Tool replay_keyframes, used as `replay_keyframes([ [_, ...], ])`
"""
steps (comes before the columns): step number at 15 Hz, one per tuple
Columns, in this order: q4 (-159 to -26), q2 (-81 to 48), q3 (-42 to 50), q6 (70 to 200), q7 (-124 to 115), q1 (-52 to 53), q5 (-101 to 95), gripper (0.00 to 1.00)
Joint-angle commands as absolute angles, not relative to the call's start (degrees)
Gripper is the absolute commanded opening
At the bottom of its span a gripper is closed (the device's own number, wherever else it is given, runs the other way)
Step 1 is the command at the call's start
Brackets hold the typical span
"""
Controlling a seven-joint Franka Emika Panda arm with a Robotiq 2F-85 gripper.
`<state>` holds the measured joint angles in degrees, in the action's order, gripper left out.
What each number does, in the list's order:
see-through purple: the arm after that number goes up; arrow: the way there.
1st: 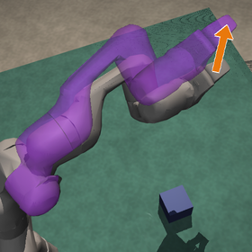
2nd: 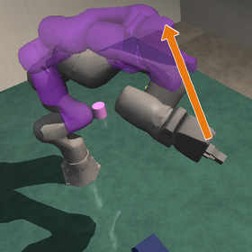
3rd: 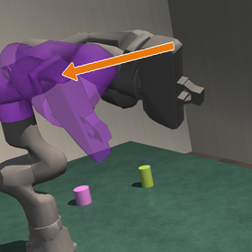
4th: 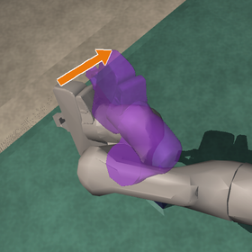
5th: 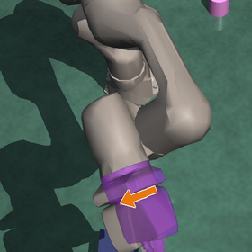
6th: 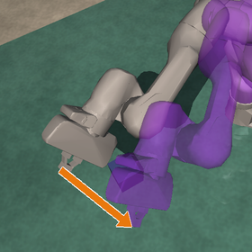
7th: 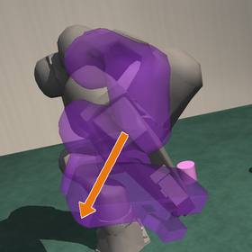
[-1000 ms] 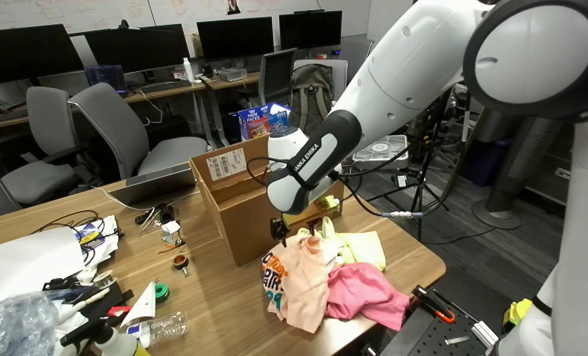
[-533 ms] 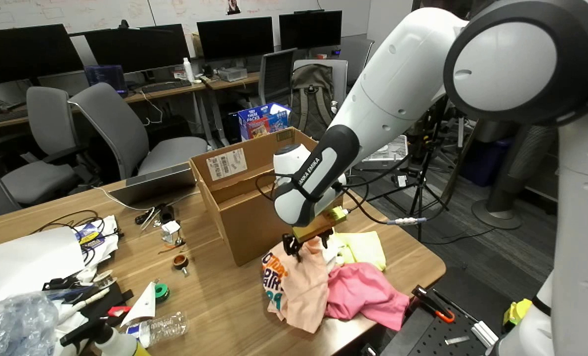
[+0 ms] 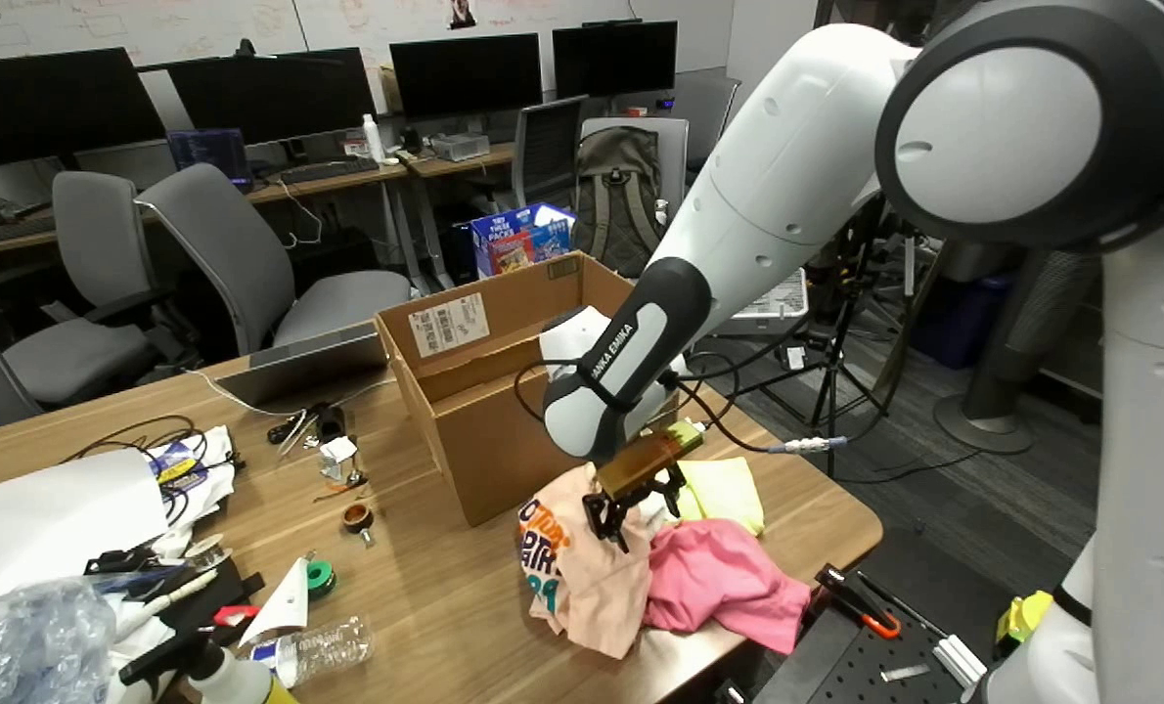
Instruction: Pick up the clothes from the table and put them in the box
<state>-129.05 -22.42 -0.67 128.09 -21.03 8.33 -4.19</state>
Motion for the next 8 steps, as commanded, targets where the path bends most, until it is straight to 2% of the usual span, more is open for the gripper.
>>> replay_keyframes([
  [1, -127.6, -22.6, -1.8, 124.7, -18.2, 8.4, -3.4, 1.00],
  [8, -122.2, -26.2, -2.9, 127.5, -16.4, 8.4, -2.2, 1.00],
])
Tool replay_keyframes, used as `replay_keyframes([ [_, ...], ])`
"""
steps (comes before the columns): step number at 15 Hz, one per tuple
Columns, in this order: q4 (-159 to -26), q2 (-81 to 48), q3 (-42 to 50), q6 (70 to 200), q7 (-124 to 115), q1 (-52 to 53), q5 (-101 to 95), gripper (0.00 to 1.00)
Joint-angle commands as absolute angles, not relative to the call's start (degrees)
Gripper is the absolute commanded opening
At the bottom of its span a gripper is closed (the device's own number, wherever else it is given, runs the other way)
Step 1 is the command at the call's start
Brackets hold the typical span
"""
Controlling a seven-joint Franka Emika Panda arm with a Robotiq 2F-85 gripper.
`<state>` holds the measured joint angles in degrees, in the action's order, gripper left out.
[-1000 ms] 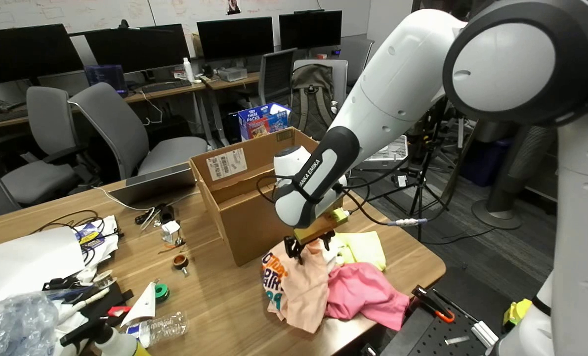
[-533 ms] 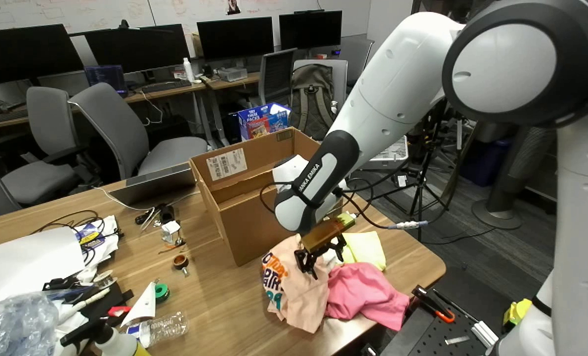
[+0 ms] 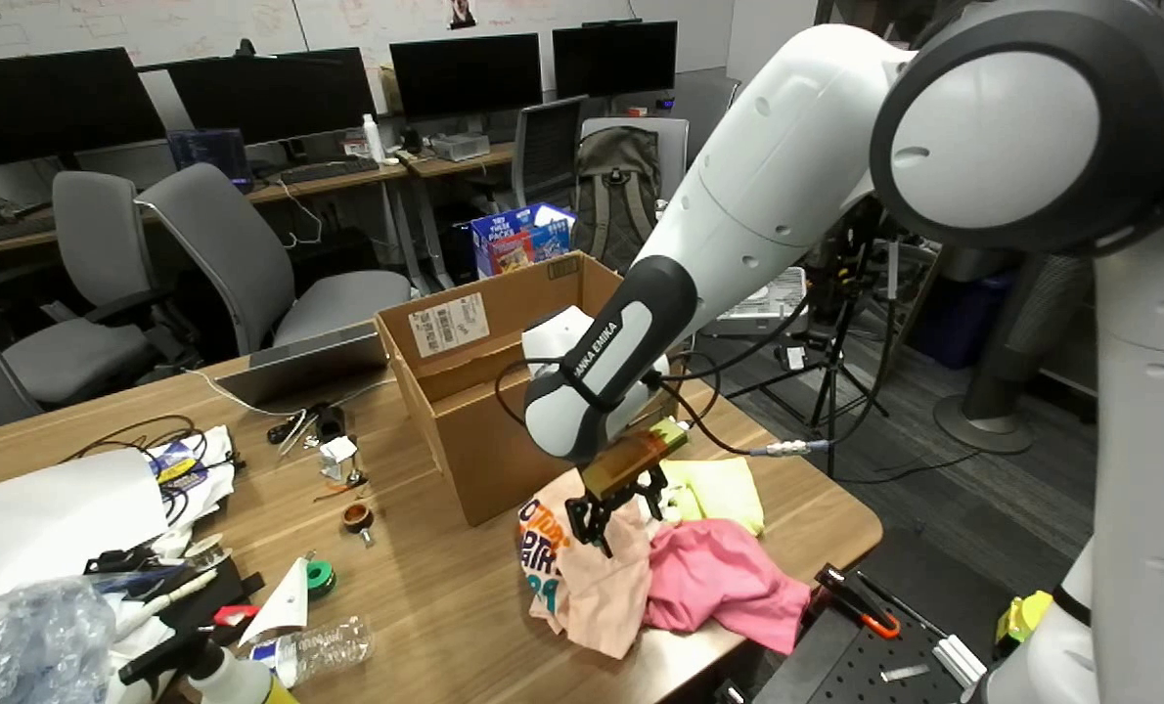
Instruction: Pick up the clothes from the table and put them in the box
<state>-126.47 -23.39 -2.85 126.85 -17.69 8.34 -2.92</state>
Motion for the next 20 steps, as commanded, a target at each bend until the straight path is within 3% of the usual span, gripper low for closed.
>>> replay_keyframes([
  [1, -121.2, -27.0, -2.8, 128.7, -16.3, 8.3, -2.0, 1.00],
  [12, -112.1, -34.4, -1.4, 130.9, -16.7, 8.8, -2.5, 1.00],
  [13, -111.9, -34.4, -1.5, 130.3, -16.6, 8.7, -2.3, 0.75],
  [14, -112.1, -34.0, -1.5, 130.5, -16.6, 8.7, -2.3, 0.74],
  [20, -113.5, -31.4, -1.3, 130.6, -17.6, 8.7, -1.9, 0.26],
])
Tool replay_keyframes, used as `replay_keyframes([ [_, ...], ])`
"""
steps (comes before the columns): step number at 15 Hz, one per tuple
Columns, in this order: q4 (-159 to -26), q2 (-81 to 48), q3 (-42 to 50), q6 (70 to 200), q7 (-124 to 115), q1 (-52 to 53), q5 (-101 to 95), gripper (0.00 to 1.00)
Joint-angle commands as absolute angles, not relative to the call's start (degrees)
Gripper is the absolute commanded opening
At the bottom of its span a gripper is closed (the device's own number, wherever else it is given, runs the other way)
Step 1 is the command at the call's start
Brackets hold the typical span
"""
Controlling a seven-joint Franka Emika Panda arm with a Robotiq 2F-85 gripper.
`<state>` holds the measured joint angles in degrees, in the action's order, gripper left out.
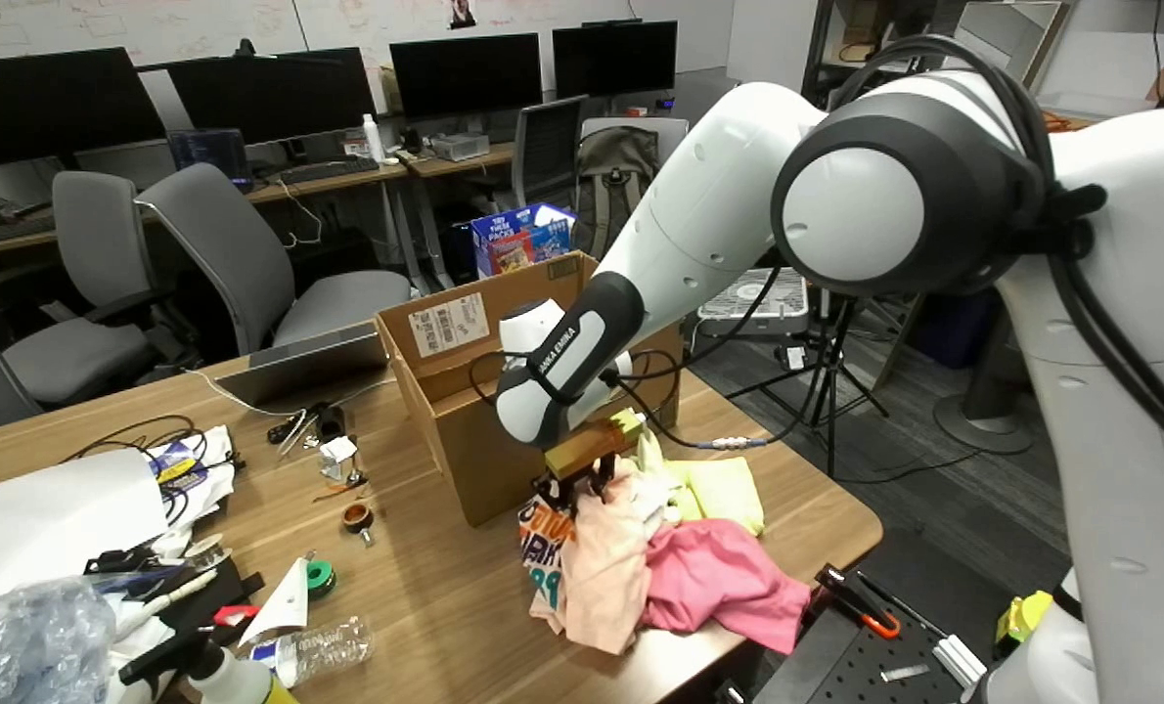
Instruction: Pick up the clothes from the table and put them in the box
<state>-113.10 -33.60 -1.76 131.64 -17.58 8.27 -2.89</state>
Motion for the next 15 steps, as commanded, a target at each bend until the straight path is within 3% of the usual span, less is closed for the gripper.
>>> replay_keyframes([
  [1, -113.7, -31.0, -1.3, 130.7, -17.8, 8.6, -1.7, 0.19],
  [3, -114.6, -29.3, -1.1, 130.7, -18.6, 8.8, -1.5, 0.04],
  [4, -115.4, -27.8, -1.1, 130.4, -19.5, 8.9, -1.2, 0.01],
  [15, -122.8, -9.3, -2.3, 124.7, -31.9, 11.3, -1.6, 0.02],
])
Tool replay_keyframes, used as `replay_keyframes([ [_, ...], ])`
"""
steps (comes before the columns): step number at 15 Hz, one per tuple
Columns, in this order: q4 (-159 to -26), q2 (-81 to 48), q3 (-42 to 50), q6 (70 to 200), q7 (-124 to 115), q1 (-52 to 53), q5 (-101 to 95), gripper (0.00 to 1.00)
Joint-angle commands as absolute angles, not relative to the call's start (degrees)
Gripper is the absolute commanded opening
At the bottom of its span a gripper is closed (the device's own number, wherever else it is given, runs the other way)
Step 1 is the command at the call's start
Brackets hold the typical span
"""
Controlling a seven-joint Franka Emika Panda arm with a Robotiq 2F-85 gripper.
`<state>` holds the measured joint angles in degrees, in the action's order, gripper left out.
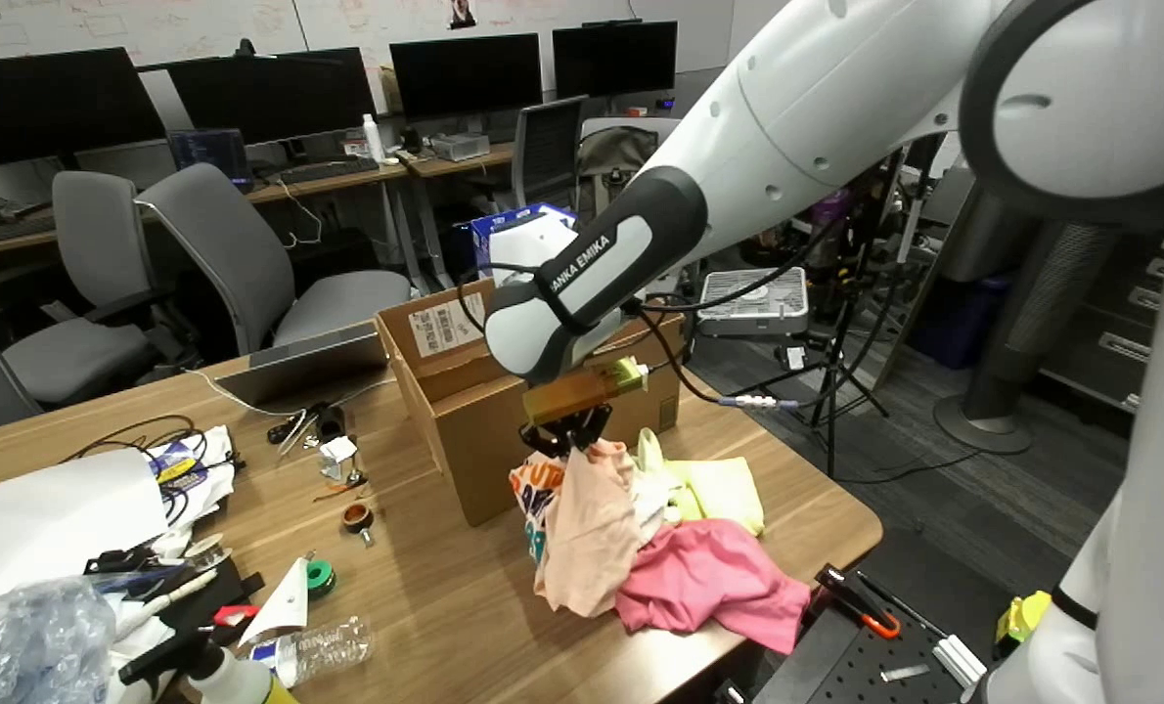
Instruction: Pick up the clothes from the table and put them in the box
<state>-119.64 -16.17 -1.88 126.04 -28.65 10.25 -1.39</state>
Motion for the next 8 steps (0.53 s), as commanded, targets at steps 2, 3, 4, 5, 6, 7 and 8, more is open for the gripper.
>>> replay_keyframes([
  [2, -123.2, -5.5, -3.5, 123.5, -33.5, 11.6, -1.2, 0.02],
  [3, -122.9, -3.8, -4.3, 122.5, -34.2, 11.8, -0.8, 0.02],
  [4, -122.9, -2.2, -5.0, 122.2, -34.9, 11.8, -0.8, 0.02],
  [5, -122.5, -0.5, -5.8, 121.4, -36.2, 12.0, -0.6, 0.02],
  [6, -122.2, 0.8, -6.6, 121.0, -37.1, 11.9, -0.5, 0.02],
  [7, -121.7, 2.4, -7.5, 119.6, -38.6, 12.0, -0.2, 0.02],
  [8, -121.2, 3.4, -8.3, 118.7, -39.6, 11.9, 0.2, 0.02],
])
